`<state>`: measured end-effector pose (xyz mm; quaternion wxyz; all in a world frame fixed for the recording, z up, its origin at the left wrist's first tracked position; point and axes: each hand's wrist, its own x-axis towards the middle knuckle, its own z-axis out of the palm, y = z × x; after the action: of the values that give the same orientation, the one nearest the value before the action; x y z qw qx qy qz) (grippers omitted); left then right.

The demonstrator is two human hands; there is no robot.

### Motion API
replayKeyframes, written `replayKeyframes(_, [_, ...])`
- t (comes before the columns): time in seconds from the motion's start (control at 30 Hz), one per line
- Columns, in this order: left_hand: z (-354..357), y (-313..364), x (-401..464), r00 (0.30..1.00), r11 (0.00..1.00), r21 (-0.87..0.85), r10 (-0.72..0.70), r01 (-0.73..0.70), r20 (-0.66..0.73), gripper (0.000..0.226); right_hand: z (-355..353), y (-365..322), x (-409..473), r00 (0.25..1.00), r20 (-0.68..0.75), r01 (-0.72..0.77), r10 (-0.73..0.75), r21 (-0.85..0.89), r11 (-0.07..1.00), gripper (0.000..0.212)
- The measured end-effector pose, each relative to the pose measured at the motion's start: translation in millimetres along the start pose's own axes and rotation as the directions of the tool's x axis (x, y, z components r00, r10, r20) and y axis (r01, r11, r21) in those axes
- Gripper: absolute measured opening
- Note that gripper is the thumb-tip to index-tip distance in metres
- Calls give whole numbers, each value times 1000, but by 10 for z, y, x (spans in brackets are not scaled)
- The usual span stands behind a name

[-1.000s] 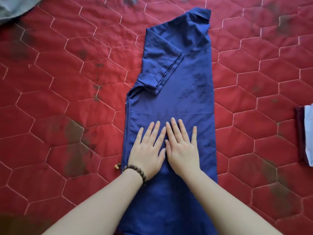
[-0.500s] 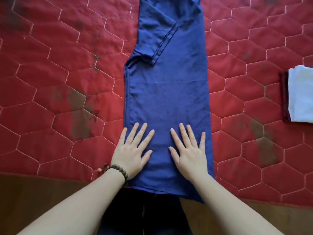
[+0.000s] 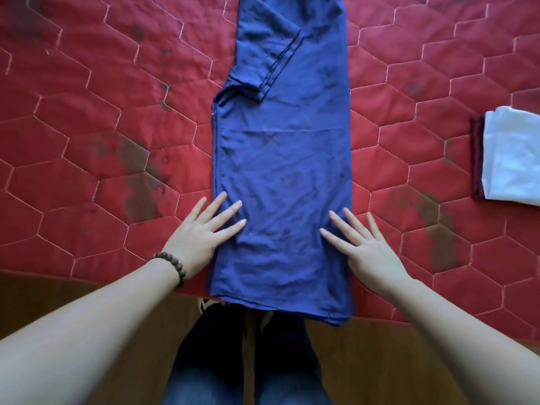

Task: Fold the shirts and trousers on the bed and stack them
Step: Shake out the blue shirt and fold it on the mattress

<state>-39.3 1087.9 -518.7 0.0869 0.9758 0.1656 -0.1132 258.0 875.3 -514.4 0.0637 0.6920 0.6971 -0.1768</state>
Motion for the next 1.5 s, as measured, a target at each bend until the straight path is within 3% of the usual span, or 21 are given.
replayKeyframes(0.1, [-91, 3, 97, 997, 989, -137, 58, -51, 44, 65, -139, -12, 92, 994, 87, 48, -60, 132, 990, 67])
replayKeyframes(0.2, [-227, -78, 97, 982, 878, -461, -42, 125, 187, 63, -420, 12, 153, 972, 231, -64, -38, 416, 907, 47])
replayKeyframes(0.27, [-455, -197, 192, 929, 652, -680, -110, 335, 353, 38, -712, 118, 259, 943, 331, -232, 15, 625, 745, 35])
replayKeyframes(0.3, [-584, -281, 284, 915, 490, -778, -128, 393, 382, 28, -846, 196, 356, 920, 392, -323, 21, 726, 607, 31])
replayKeyframes(0.37, [-737, -457, 515, 896, 197, -885, -241, 421, 372, 28, -970, 361, 607, 897, 435, -438, 75, 858, 267, 22])
replayKeyframes(0.43, [-703, -568, 710, 820, 3, -886, -381, 464, 428, 30, -927, 437, 861, 824, 518, -512, 232, 854, -89, 26])
replayKeyframes(0.47, [-628, -564, 767, 766, -132, -862, -407, 490, 497, 20, -864, 418, 947, 760, 585, -550, 282, 811, -200, 29])
replayKeyframes(0.53, [-471, -472, 801, 674, -352, -781, -396, 516, 624, 21, -676, 364, 1006, 682, 660, -615, 315, 751, -241, 33])
replayKeyframes(0.57, [-391, -439, 792, 644, -387, -756, -398, 527, 653, 27, -582, 350, 1000, 680, 657, -615, 326, 752, -235, 32])
replayKeyframes(0.73, [-224, -333, 616, 581, -413, -726, -436, 550, 688, 27, -339, 300, 866, 689, 577, -566, 438, 806, -172, 22])
replayKeyframes(0.8, [-157, -253, 475, 557, -404, -697, -420, 592, 716, 33, -276, 219, 745, 674, 598, -593, 433, 788, -165, 21])
replayKeyframes(0.93, [-104, -115, 188, 549, -391, -626, -302, 674, 780, 22, -187, 90, 482, 645, 667, -682, 373, 723, -111, 28])
replayKeyframes(1.0, [-85, -131, 187, 589, -368, -675, -330, 640, 738, 22, -211, 106, 510, 677, 620, -655, 397, 753, -60, 33])
replayKeyframes(1.1, [-127, -236, 402, 651, -326, -830, -515, 452, 557, 19, -356, 190, 822, 733, 427, -506, 530, 863, 3, 23])
replayKeyframes(1.2, [-182, -293, 661, 640, -242, -910, -650, 338, 410, 15, -502, 226, 1184, 747, 273, -395, 606, 916, 74, 19])
replayKeyframes(1.27, [-175, -332, 730, 606, -192, -935, -719, 297, 340, 13, -536, 224, 1317, 751, 273, -367, 601, 930, 36, 16])
replayKeyframes(1.37, [-114, -427, 676, 557, -228, -945, -766, 234, 322, 12, -507, 269, 1323, 724, 258, -324, 640, 946, -15, 7])
replayKeyframes(1.5, [-46, -501, 651, 595, -220, -914, -703, 340, 390, 14, -453, 310, 1290, 718, 310, -412, 623, 911, 20, 15])
